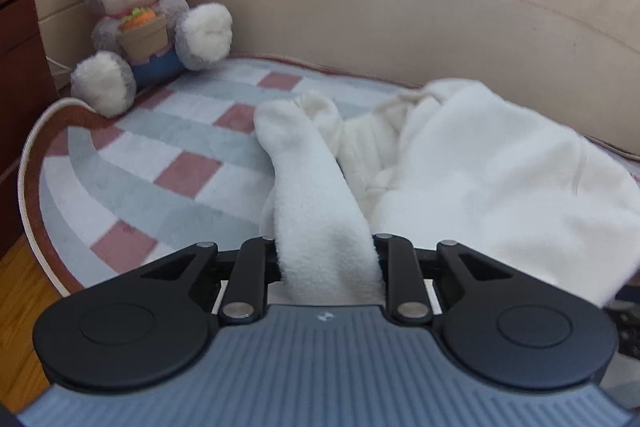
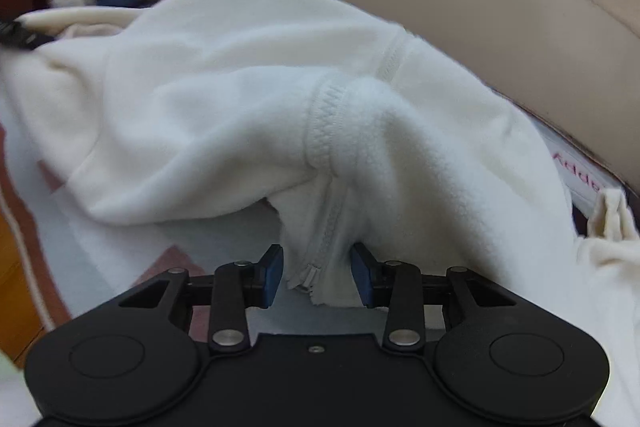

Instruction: Fold clothes

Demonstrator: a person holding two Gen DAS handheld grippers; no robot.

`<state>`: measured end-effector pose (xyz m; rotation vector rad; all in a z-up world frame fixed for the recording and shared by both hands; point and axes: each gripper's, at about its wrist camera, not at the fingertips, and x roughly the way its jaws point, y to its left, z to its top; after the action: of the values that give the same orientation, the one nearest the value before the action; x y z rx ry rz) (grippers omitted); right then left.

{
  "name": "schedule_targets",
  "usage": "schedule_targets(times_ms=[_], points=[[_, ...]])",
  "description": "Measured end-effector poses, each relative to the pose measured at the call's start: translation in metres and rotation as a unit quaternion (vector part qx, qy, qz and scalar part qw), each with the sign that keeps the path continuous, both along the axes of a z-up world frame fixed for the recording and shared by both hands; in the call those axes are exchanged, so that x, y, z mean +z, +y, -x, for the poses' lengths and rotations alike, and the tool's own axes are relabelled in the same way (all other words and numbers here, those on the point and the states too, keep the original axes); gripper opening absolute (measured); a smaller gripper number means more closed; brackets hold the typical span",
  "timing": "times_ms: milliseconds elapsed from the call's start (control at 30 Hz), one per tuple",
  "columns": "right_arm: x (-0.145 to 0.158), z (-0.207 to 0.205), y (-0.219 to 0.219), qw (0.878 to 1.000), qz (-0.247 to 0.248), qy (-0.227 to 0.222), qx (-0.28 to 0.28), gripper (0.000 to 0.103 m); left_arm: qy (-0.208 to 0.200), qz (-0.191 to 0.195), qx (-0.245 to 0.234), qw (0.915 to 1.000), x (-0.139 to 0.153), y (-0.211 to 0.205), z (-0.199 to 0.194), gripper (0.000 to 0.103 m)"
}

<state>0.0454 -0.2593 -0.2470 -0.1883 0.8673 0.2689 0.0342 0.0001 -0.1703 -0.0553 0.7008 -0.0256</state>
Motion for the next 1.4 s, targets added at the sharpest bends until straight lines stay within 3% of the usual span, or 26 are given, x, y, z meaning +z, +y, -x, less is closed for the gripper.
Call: schedule_targets(times_ms=[133,200,267,300,333,567,700,800,900,1000,1133,1200,1267,1333,1400], points=[[-0.009,-0.015,-0.003,1.000,-0.016,0.013,-0.016,0.071,0.014,-0.002,-0.004,0.9999,-0.006,-0.007,-0.002,0.021],[-0.010,-0.017,0.000,1.000,-0.017,0.010,-0.019,0.073,0.019,-0.007,-0.006,0.9998,-0.007,-0.011,-0.003,0.021],[-0.007,-0.013,-0.002,1.000,-0.016,-0.001,-0.025,0.056,0.021,-0.014,-0.010,0.9996,-0.006,-0.015,-0.003,0.021],[-0.005,-0.011,-0.003,0.999,-0.015,-0.007,-0.028,0.033,0.021,-0.018,-0.012,0.9995,-0.005,-0.016,-0.003,0.021],[-0.001,-0.008,-0.007,0.999,-0.018,-0.013,-0.032,0.020,0.022,-0.022,-0.014,0.9994,-0.005,-0.017,-0.002,0.021],[0.064,0.025,-0.051,0.993,-0.107,-0.035,-0.028,0.016,0.028,-0.023,-0.015,0.9993,0.011,-0.008,-0.009,0.021],[0.112,0.038,-0.078,0.982,-0.186,0.000,0.027,0.016,0.013,-0.024,-0.009,0.9996,0.028,0.007,-0.021,0.021],[0.139,0.040,-0.087,0.977,-0.207,0.023,0.056,0.016,-0.002,-0.025,-0.004,0.9997,0.043,0.020,-0.033,0.021],[0.157,0.040,-0.100,0.960,-0.262,0.057,0.079,0.017,-0.021,-0.030,-0.004,0.9993,0.057,0.031,-0.039,0.018],[0.162,0.048,-0.109,0.929,-0.339,0.111,0.097,0.017,-0.062,-0.057,0.019,0.9963,0.073,0.045,-0.039,0.016],[0.157,0.056,-0.108,0.898,-0.405,0.146,0.094,0.017,-0.160,-0.097,0.116,0.9754,0.093,0.078,-0.029,0.021],[0.149,0.056,-0.098,0.903,-0.394,0.139,0.099,0.018,-0.149,-0.092,0.137,0.9750,0.088,0.092,-0.034,0.030],[0.132,0.049,-0.079,0.929,-0.336,0.132,0.084,0.023,-0.067,-0.127,0.107,0.9839,0.066,0.092,-0.052,0.032],[0.113,0.041,-0.058,0.955,-0.263,0.121,0.058,0.027,0.016,-0.191,0.091,0.9772,0.034,0.086,-0.064,0.032],[0.098,0.036,-0.048,0.973,-0.205,0.102,0.020,0.033,0.044,-0.219,0.086,0.9709,0.013,0.082,-0.059,0.032]])
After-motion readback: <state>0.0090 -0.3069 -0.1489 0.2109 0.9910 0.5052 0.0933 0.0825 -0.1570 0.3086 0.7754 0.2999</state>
